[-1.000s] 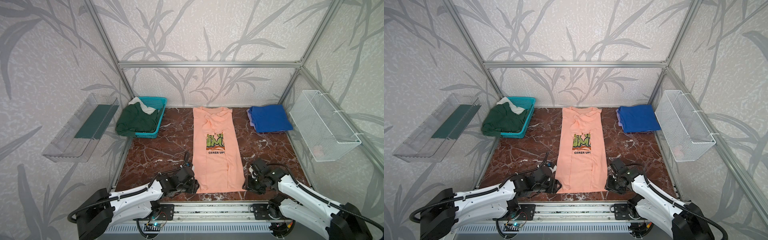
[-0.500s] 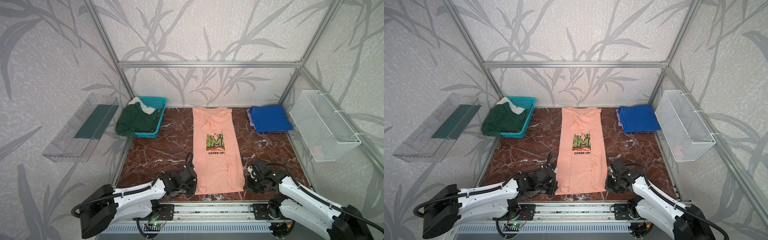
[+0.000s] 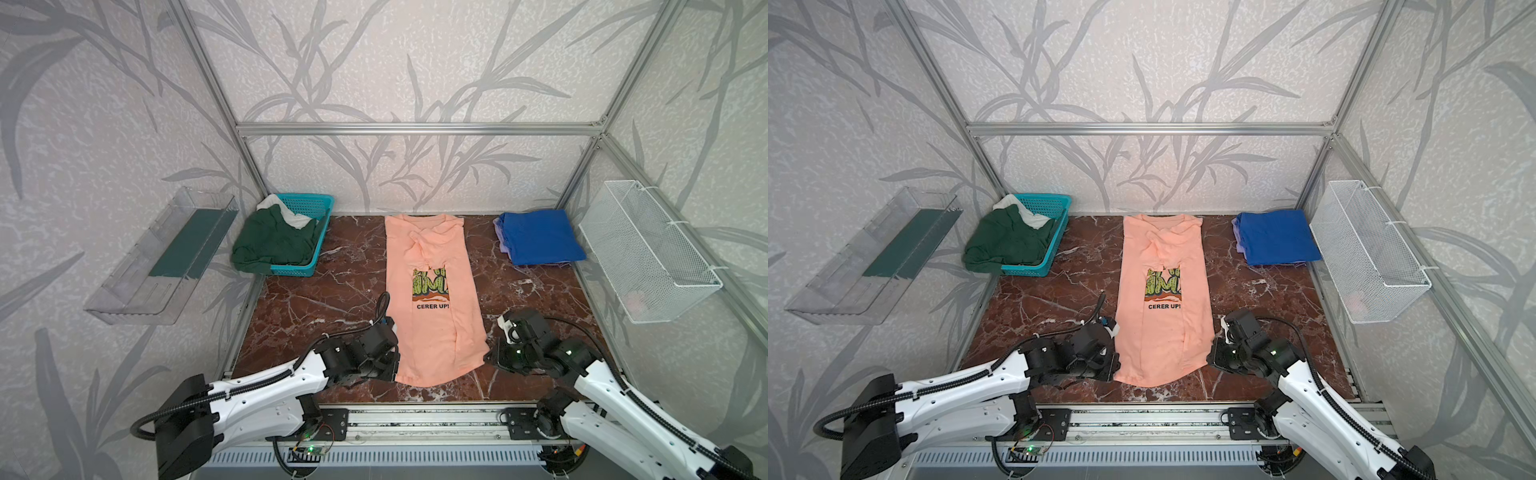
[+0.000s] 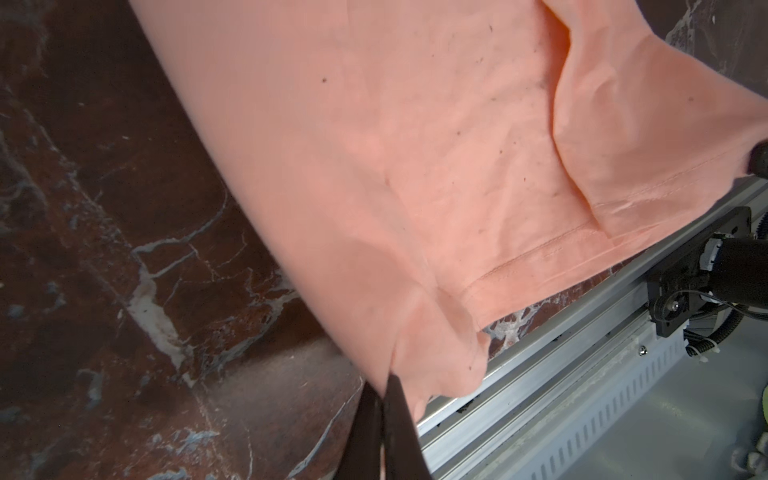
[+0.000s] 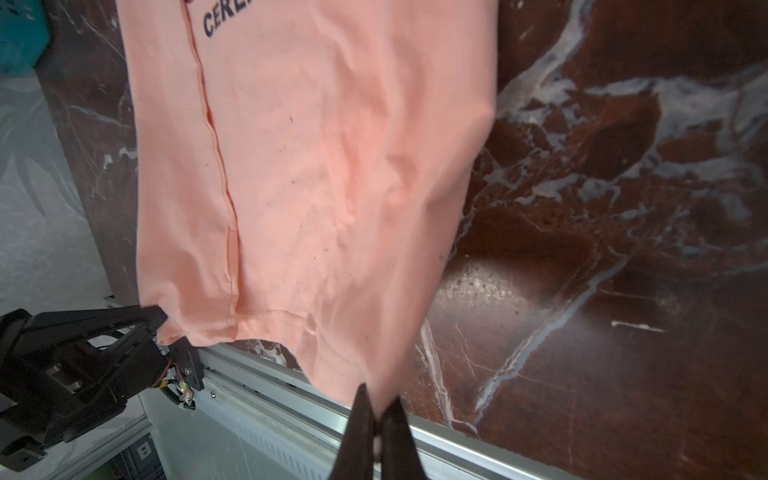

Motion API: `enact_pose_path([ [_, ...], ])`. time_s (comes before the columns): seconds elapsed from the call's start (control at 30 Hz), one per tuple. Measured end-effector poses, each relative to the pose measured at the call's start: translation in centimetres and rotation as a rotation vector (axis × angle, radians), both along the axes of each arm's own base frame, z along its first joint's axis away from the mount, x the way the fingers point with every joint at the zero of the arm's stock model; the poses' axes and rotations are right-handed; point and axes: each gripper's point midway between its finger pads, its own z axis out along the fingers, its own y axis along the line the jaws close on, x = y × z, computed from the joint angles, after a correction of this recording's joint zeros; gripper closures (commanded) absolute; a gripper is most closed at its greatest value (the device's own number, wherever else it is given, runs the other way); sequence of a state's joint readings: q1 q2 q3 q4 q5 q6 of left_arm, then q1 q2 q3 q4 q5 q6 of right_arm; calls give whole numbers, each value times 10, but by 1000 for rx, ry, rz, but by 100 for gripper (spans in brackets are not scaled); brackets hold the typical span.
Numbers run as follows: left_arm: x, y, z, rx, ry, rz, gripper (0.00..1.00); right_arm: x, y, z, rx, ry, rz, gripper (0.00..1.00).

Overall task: Fold and stack the t-shirts
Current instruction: 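Lift the near hem with both grippers and fold it away toward the collar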

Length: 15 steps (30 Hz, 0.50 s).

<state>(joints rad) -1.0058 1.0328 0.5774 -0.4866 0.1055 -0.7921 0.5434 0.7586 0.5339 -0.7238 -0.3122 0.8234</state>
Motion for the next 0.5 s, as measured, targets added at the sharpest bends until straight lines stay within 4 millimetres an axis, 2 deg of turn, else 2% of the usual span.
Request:
enact_pose_path([
  [0.17,16,0,13,27,-52,10,100,18,0,9,-13,-68,-32,100],
  [0.33,51,4,34,10,-110,85,100,39,-1,20,-45,-112,-64,100],
  [0.5,81,14,36,19,-127,155,100,70,-3,32,-68,-142,-91,100],
])
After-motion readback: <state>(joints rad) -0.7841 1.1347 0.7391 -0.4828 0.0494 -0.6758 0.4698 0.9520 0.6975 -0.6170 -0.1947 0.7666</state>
